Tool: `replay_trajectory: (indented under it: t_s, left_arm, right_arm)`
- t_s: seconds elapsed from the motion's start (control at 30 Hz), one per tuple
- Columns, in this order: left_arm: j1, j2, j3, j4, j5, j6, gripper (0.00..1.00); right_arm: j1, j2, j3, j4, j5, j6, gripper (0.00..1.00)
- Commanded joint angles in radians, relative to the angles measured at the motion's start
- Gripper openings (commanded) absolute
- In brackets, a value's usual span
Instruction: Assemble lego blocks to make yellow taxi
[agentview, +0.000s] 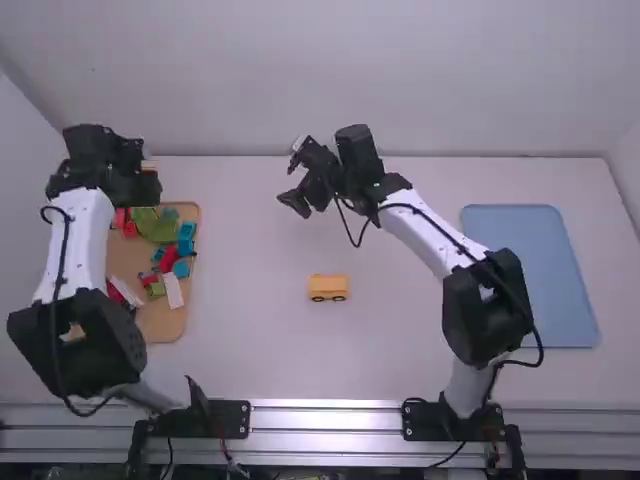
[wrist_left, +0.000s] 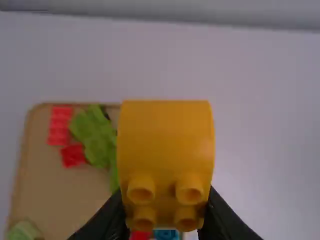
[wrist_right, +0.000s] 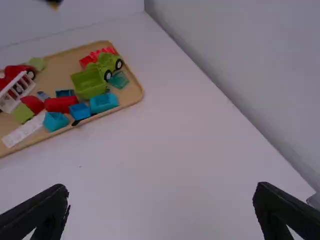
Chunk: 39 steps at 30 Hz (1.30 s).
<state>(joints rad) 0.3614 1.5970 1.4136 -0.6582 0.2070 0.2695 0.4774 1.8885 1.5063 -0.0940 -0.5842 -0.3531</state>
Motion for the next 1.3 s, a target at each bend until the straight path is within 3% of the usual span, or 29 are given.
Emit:
replay_trajectory:
  t_s: [0.0,0.27,0.43,0.63,0.73,0.93,1.0,1.13,1.27]
  left_arm:
    - [-0.076,-0.082,-0.092,0.004,0.093,0.116,0.02]
    - [-0.409,-0.040,-0.130,-0.218,0.039,0.394,0.02]
    - [-0.588,0.035,-0.154,-0.215,0.007,0.506,0.02]
    - [-0.678,0.152,-0.162,-0.172,-0.131,0.507,0.02]
    - [-0.704,0.231,-0.162,-0.203,-0.198,0.616,0.02]
    - [-0.696,0.285,-0.162,-0.259,-0.204,0.760,0.07]
    - [-0.701,0.288,-0.171,-0.226,-0.206,0.760,0.08]
    - [-0.702,0.288,-0.231,-0.125,-0.198,0.831,0.02]
    - [-0.702,0.288,-0.315,-0.058,-0.201,0.917,0.02]
  right_arm:
    - [-0.033,-0.032,0.031,0.004,-0.137,-0.023,0.99]
    - [-0.130,-0.051,0.032,-0.119,-0.426,-0.147,0.99]
    - [-0.179,-0.123,0.031,-0.339,-0.401,-0.286,0.99]
    - [-0.219,-0.219,0.031,-0.540,-0.388,-0.446,0.99]
    - [-0.272,-0.278,0.015,-0.636,-0.412,-0.507,0.99]
    - [-0.315,-0.325,-0.076,-0.617,-0.471,-0.536,0.99]
    - [-0.328,-0.343,-0.126,-0.552,-0.467,-0.495,0.99]
    - [-0.336,-0.353,-0.185,-0.436,-0.465,-0.402,0.99]
    - [-0.333,-0.353,-0.199,-0.407,-0.462,-0.376,0.99]
